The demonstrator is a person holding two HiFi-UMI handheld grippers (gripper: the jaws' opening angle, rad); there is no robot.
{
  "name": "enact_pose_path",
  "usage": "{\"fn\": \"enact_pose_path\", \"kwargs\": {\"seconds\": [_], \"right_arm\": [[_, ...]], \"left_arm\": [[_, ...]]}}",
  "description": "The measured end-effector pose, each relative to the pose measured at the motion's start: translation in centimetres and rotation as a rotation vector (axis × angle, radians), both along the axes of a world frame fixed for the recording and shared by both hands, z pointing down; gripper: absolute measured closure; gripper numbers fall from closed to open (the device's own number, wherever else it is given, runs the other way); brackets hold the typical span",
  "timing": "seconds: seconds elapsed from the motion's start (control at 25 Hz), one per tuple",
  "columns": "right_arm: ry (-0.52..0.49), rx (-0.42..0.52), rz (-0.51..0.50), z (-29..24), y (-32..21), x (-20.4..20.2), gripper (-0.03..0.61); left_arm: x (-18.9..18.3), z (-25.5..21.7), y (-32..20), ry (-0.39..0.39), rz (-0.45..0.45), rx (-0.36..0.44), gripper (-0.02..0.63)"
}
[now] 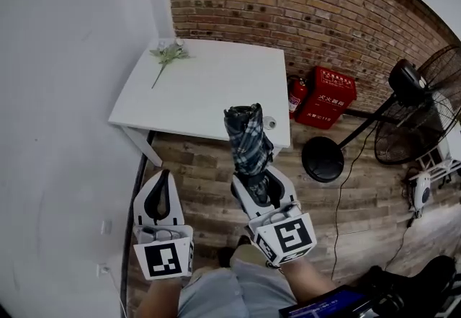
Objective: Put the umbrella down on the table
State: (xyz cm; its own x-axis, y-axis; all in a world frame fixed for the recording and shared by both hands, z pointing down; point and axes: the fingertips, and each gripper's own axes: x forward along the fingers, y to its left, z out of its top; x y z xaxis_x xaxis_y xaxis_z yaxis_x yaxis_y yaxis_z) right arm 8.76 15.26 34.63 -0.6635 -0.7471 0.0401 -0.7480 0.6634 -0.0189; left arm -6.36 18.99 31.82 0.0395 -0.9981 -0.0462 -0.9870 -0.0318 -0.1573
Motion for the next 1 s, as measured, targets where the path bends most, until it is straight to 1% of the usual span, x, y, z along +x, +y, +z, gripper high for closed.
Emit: {"fn": "enact_pose_path", "kwargs": {"seconds": [0.08,0.28,0.48,0.68,0.88,1.0], "right_arm": [[0.001,-0.002,0.007,0.4,-1.0,-0.1,0.371],[0.005,-0.012,0.024,2.8,-3.0,0.0,0.372],[0.01,-0.039,0.032,2.7,-8.1,-1.2,0.371],[0.014,-0.057,0.029,3.0,-14.3,-2.2,0.371],[0.014,-0.1,0.025,4.4,-20.7,-3.7,0.371],[0.015,-0.118,0.021,4.9,-24.1,-4.4,0.371]], "left_arm": [[-0.3,0.4,-1.1,-0.016,0.005,0.003,0.604],[-0.3,3.1,-3.1,-0.015,0.018,-0.011,0.604],[-1.3,3.2,-8.4,0.02,0.022,-0.07,0.604],[-2.8,3.7,-14.3,-0.018,0.01,-0.107,0.606],[-4.3,4.3,-20.7,-0.041,0.007,-0.122,0.604],[-4.6,4.4,-24.4,-0.039,0.012,-0.135,0.606]]}}
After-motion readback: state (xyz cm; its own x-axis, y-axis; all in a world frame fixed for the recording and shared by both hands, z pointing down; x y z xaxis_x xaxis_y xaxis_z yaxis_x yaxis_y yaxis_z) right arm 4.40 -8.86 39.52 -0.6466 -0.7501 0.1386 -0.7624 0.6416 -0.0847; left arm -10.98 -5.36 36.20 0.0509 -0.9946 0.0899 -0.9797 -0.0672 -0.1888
